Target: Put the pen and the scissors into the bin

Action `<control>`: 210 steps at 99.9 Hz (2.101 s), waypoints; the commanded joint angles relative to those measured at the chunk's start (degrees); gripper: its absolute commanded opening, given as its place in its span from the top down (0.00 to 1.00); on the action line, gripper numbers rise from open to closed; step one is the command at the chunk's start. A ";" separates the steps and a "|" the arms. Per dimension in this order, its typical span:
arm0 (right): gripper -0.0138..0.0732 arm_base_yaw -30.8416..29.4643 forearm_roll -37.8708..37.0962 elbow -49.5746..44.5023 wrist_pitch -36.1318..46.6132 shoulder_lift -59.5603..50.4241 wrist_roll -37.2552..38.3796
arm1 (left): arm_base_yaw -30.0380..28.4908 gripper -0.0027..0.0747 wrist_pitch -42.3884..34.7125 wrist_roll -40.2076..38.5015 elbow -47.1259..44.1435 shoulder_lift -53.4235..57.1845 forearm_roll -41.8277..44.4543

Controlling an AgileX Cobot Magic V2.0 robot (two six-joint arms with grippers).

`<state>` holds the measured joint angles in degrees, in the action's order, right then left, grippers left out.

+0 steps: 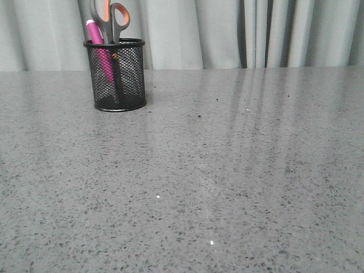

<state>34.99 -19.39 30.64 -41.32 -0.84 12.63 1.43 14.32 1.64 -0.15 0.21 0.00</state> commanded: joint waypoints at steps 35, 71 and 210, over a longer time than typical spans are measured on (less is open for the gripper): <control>0.92 0.14 -0.99 1.14 3.88 0.67 -0.55 | -0.07 0.99 1.89 -2.00 -2.47 1.81 -0.46; 0.92 0.14 -0.99 1.14 3.88 0.67 -0.55 | -0.07 0.99 1.89 -2.00 -2.47 1.81 -0.46; 0.92 -28.69 16.39 -32.06 24.87 -0.91 -18.11 | -0.07 0.99 1.78 -2.00 -2.47 1.81 -0.46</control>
<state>6.72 -2.82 -0.66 -18.71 -0.58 -3.89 1.43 19.04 0.31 -0.15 0.21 0.00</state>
